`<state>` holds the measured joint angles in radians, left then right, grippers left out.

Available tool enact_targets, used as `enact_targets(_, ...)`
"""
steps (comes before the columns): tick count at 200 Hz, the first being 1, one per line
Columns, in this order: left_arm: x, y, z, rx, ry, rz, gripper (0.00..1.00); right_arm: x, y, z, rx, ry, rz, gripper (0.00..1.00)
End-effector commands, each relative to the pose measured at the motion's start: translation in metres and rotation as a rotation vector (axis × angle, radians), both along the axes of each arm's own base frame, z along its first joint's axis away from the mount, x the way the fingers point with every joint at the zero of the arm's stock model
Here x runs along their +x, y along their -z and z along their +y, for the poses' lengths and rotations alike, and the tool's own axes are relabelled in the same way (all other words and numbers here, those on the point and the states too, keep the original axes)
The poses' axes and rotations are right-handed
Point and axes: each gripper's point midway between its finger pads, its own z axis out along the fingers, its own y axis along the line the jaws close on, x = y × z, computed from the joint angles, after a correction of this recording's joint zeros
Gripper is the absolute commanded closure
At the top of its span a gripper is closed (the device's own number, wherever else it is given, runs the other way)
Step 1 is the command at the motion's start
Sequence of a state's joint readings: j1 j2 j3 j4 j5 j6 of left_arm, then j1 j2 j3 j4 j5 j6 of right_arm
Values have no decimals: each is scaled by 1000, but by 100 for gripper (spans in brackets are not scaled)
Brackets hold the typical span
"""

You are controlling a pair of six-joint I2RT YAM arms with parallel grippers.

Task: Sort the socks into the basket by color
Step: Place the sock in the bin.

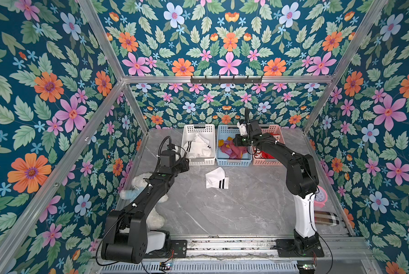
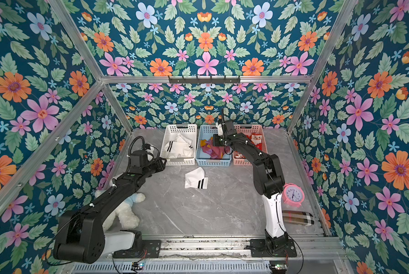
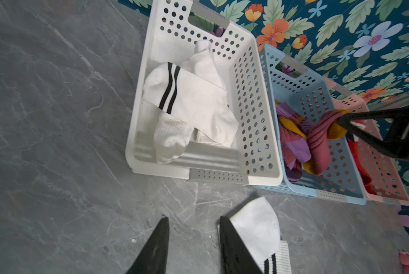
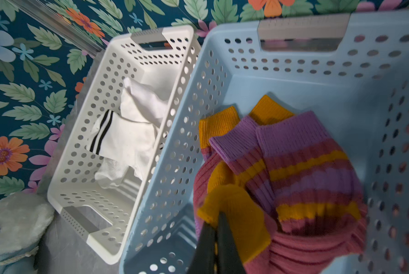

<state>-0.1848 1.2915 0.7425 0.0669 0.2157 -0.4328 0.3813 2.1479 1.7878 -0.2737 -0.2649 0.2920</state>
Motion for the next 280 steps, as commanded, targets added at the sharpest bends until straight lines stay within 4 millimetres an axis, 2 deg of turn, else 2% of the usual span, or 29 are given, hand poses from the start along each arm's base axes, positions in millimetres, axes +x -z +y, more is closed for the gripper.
enact_targets(1, 4, -16, -11, -45, 35, -65, 61, -1, -3, 7, 43, -7, -11, 100)
enact_targets(35, 1, -18, -21, -64, 60, -88, 60, -7, 24, 11, 30, -9, 47, 100)
enact_targets(82, -4, -14, -43, -69, 109, -94, 60, -14, 48, 14, 0, -13, 110, 100)
enact_targets(96, -6, -11, -52, -64, 125, -88, 60, -17, 49, 15, -3, -18, 110, 100)
enact_targets(112, -8, -7, -61, -50, 145, -84, 60, -18, 39, 14, 4, -19, 85, 99)
enact_targets(147, -11, 6, -82, -17, 179, -57, 59, -24, 12, 14, 6, -39, 38, 74)
enact_targets(164, -12, 12, -90, 6, 188, -45, 59, -29, -3, 13, 7, -39, 2, 66)
enact_targets(189, -12, 15, -104, 16, 209, -44, 58, -36, -34, 9, 22, -34, -55, 60)
enact_targets(221, -16, 24, -123, 36, 250, -27, 58, -52, -73, -3, 38, -14, -123, 58)
enact_targets(252, -27, 38, -146, 70, 294, -2, 58, -78, -96, -25, 45, 42, -173, 55)
enact_targets(260, -30, 42, -150, 81, 297, 4, 58, -85, -94, -29, 40, 53, -169, 55)
enact_targets(264, -32, 44, -151, 84, 296, 9, 58, -92, -107, -34, 51, 60, -192, 55)
enact_targets(280, -38, 48, -156, 92, 287, 23, 57, -108, -107, -44, 46, 78, -185, 54)
